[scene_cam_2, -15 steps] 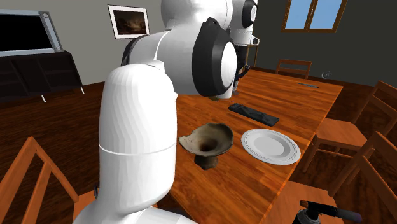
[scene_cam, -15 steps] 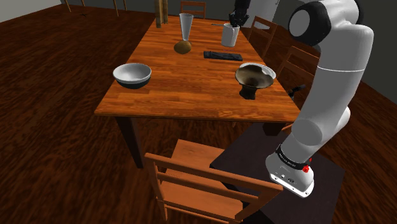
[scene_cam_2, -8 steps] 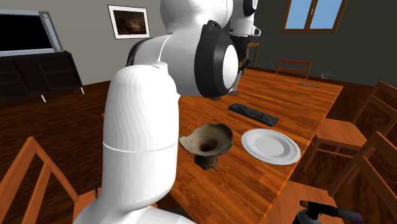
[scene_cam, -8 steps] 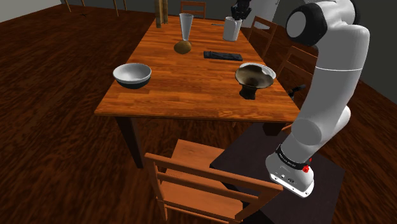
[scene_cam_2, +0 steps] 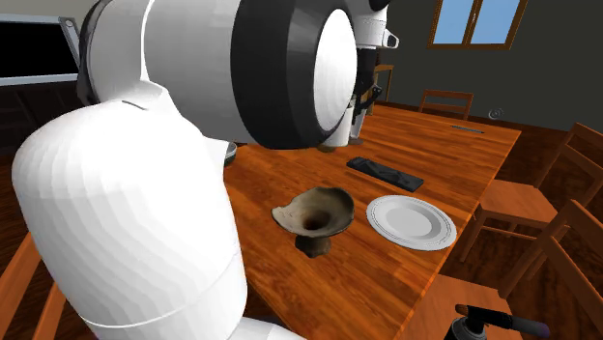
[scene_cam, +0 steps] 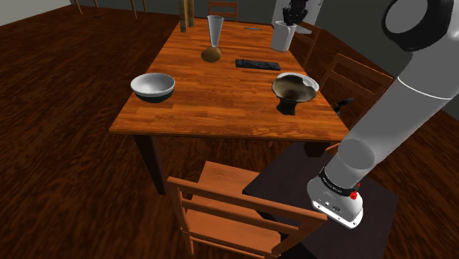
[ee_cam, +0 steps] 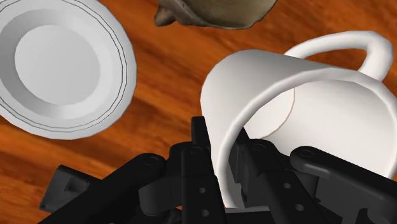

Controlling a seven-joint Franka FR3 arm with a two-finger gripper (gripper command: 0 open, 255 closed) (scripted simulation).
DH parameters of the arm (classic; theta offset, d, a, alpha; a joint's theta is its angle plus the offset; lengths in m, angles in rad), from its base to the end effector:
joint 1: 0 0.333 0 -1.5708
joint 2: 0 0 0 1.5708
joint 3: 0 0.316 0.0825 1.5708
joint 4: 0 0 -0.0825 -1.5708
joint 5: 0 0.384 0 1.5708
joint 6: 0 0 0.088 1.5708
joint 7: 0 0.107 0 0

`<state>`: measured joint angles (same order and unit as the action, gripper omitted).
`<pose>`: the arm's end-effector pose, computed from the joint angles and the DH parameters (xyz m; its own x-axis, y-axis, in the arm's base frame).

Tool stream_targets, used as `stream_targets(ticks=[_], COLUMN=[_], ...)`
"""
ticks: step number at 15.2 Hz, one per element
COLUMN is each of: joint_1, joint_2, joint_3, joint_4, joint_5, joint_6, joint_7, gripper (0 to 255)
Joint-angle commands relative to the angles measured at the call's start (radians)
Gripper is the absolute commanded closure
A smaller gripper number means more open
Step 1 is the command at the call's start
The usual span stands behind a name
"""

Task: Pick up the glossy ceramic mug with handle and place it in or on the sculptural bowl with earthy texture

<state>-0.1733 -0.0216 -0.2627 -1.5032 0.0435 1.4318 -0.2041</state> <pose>0.4851 -0.2223 0.6556 0.9739 -0.2235 -0.0394 -0.2256 -0.9725 -0.0581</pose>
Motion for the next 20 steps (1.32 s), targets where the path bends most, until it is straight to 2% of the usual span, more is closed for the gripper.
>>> stream_targets(ticks=[1, 7, 12, 20], joint_1=[0.006, -0.002, -0.019, -0.025], joint_2=[-0.100, -0.341, -0.521, -0.559], joint_3=[0.007, 0.030, 0.050, 0.047], joint_4=[-0.115, -0.332, -0.463, -0.603], joint_5=[-0.025, -0.075, -0.102, -0.110], joint_6=[0.019, 0.002, -0.045, 0.057], joint_7=[0.011, 0.035, 0.048, 0.049], gripper=[255, 255, 255, 255])
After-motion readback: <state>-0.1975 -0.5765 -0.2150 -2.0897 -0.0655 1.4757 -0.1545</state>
